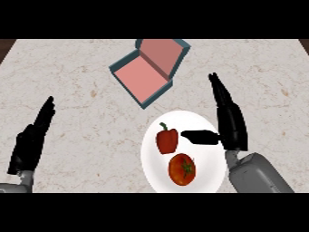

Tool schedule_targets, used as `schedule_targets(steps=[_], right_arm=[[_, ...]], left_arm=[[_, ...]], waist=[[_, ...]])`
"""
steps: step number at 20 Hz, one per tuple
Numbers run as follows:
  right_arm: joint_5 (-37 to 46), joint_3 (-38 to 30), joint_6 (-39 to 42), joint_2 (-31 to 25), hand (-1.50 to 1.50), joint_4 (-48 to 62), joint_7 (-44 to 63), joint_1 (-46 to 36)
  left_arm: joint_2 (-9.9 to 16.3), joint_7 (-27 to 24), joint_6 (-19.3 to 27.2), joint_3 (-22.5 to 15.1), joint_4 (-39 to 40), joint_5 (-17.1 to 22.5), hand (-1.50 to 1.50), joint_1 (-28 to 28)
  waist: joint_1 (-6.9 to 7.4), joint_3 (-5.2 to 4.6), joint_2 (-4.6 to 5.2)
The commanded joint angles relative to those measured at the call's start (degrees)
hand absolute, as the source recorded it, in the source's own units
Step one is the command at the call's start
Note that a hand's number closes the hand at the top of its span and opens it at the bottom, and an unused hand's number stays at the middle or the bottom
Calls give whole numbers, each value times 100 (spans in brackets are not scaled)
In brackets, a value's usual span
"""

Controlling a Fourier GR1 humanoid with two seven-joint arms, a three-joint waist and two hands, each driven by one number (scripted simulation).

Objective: Pick the bell pepper from the plate and place it in the cardboard box

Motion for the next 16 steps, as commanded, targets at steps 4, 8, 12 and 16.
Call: schedule_targets(steps=[4,8,12,16], right_arm=[[209,681,2395,-658,-150,-579,2290,-477],[-47,912,3449,-301,-150,-1231,3626,-889],[279,1145,3588,440,-150,-1424,4772,-884],[515,955,3838,621,-150,-1581,4922,-767]], left_arm=[[-203,107,138,-206,-185,-141,0,149],[-65,136,-19,-109,-300,-97,0,79],[-178,-139,-26,55,-8,-118,0,86],[-170,396,-92,92,-436,-245,0,-8]], waist=[[6,0,1],[50,16,35],[43,24,67],[40,29,70]])
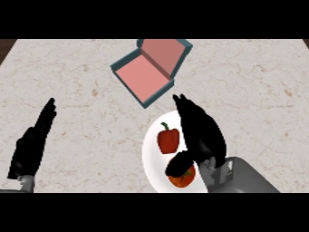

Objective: Pick the bell pepper from the plate and place it in the cardboard box

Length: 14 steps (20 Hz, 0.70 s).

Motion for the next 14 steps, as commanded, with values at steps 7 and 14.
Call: schedule_targets(steps=[7,14], right_arm=[[677,-98,379,699,-150,480,654,134],[1155,-97,483,1047,-150,531,456,530]], left_arm=[[-222,74,-154,51,-10,-208,0,-15],[-361,-150,-259,304,219,-357,0,-54]], waist=[[10,5,18],[-2,5,19]])
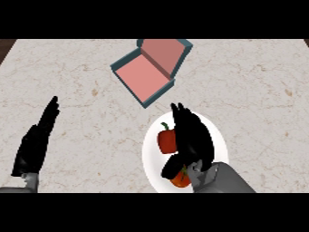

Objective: Pick the bell pepper from the plate and place it in the cardboard box

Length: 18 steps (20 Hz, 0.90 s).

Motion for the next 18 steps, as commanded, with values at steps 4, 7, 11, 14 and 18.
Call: schedule_targets(steps=[4,7,11,14,18], right_arm=[[284,-272,268,197,-150,317,-124,127],[463,-121,187,130,-150,-204,67,431],[397,125,-118,364,-150,100,424,87],[234,29,-421,366,-150,788,19,-167],[553,-340,-481,367,-150,1028,-701,289]], left_arm=[[79,-144,-453,446,272,93,0,-158],[78,463,-517,419,-583,131,0,88],[-257,62,-307,341,-487,-244,0,369],[-181,-236,-566,580,30,-209,0,125],[-220,-428,-703,714,-24,-133,0,289]], waist=[[-3,0,3],[-4,1,-9],[17,0,-4],[20,-1,5],[11,0,5]])
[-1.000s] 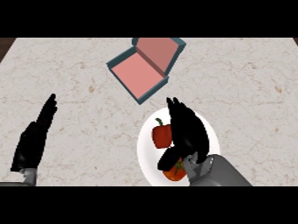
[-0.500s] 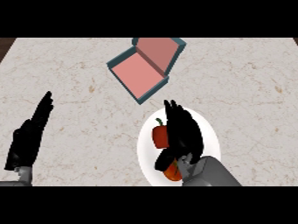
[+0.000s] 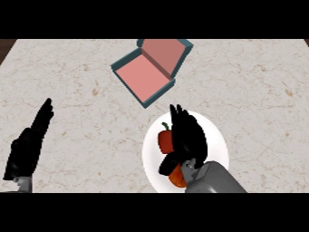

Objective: Pick the bell pepper from the plate and place it in the cardboard box

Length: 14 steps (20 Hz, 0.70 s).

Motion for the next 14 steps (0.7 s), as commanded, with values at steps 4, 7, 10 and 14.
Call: schedule_targets(steps=[4,7,10,14], right_arm=[[-49,-33,-169,21,-150,232,-30,-24],[73,-51,-48,21,-150,199,-139,77],[-22,-107,58,21,-150,714,-269,-126],[-332,165,-166,21,150,373,-62,-7]], left_arm=[[-316,-75,-13,34,317,-303,0,-227],[-65,331,-396,278,-255,-93,0,-98],[-366,-180,-147,204,386,-284,0,-249],[-378,-148,-221,207,121,-418,0,-1]], waist=[[-7,0,2],[-6,1,-1],[-6,0,3],[1,0,0]])
